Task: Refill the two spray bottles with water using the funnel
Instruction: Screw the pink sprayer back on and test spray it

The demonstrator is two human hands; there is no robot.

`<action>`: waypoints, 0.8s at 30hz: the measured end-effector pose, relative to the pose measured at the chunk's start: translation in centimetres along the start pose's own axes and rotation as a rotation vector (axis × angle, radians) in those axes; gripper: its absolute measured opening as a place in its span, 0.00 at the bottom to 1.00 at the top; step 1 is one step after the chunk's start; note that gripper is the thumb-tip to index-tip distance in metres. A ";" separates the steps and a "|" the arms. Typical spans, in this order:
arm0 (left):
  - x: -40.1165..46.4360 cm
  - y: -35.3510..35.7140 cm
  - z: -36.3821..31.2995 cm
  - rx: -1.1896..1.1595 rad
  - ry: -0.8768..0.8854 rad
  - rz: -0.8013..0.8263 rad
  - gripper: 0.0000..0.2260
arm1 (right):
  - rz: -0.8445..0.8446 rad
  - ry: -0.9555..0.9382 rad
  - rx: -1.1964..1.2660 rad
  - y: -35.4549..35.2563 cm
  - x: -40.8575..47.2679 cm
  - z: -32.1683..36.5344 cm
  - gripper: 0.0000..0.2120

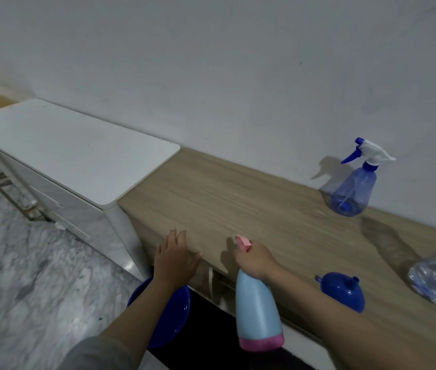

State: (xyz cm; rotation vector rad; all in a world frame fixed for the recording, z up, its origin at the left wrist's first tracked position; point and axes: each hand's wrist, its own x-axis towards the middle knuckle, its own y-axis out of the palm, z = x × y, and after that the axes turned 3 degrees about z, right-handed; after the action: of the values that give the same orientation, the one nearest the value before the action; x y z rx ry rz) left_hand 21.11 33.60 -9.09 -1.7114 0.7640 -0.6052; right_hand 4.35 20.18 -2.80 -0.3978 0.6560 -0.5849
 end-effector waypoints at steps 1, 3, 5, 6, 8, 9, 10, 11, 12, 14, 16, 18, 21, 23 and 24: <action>-0.1 0.0 0.1 -0.004 -0.004 0.004 0.35 | -0.007 -0.003 -0.003 0.0 -0.1 -0.1 0.11; -0.4 0.1 0.2 -0.010 -0.008 0.008 0.35 | -0.033 0.002 0.010 -0.3 -0.5 -0.6 0.11; -0.7 0.2 0.0 -0.015 -0.008 0.022 0.35 | -0.070 0.018 0.037 -1.1 -1.1 -1.4 0.11; -0.9 0.2 -0.2 -0.020 -0.009 0.031 0.35 | -0.084 0.028 0.046 -1.6 -1.4 -1.9 0.11; -1.2 0.4 -0.7 -0.025 -0.003 0.039 0.35 | -0.088 0.056 0.062 -2.8 -2.0 -3.0 0.11; -1.4 0.4 -1.1 -0.024 0.006 0.038 0.35 | -0.084 0.073 0.069 -3.4 -2.3 -3.5 0.10; -1.5 0.4 -1.5 -0.022 0.020 0.036 0.34 | -0.075 0.090 0.076 -3.9 -2.6 -3.9 0.09; -1.6 0.4 -1.9 -0.020 0.038 0.029 0.34 | -0.066 0.107 0.082 -4.3 -2.9 -4.2 0.09; -1.7 0.4 -2.4 -0.022 0.056 0.018 0.34 | -0.066 0.120 0.086 -4.6 -3.1 -4.5 0.08; -1.8 0.3 -3.3 -0.025 0.093 -0.010 0.33 | -0.093 0.123 0.079 -5.1 -3.5 -4.8 0.08; -1.9 0.1 -4.2 -0.019 0.148 -0.044 0.32 | -0.126 0.105 0.073 -5.5 -4.0 -4.8 0.08; -1.7 -0.2 -5.4 -0.070 0.209 -0.054 0.31 | -0.172 0.061 0.055 -6.1 -4.4 -4.2 0.09; -1.1 -1.7 -8.2 -0.236 0.182 0.015 0.33 | -0.299 -0.057 0.003 -7.7 -4.9 -2.4 0.12; -0.8 -3.0 -10.4 -0.333 0.217 -0.021 0.33 | -0.403 -0.133 0.003 -9.2 -5.0 -0.8 0.11; -0.7 -3.8 -11.5 -0.395 0.253 -0.048 0.33 | -0.438 -0.167 0.015 -10.0 -5.0 0.1 0.11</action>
State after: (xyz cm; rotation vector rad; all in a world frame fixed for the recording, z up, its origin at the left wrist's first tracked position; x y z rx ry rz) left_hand 13.00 27.48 -2.51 -2.0405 1.0790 -0.7500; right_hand -2.57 15.65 4.74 -0.5759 0.4029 -0.9607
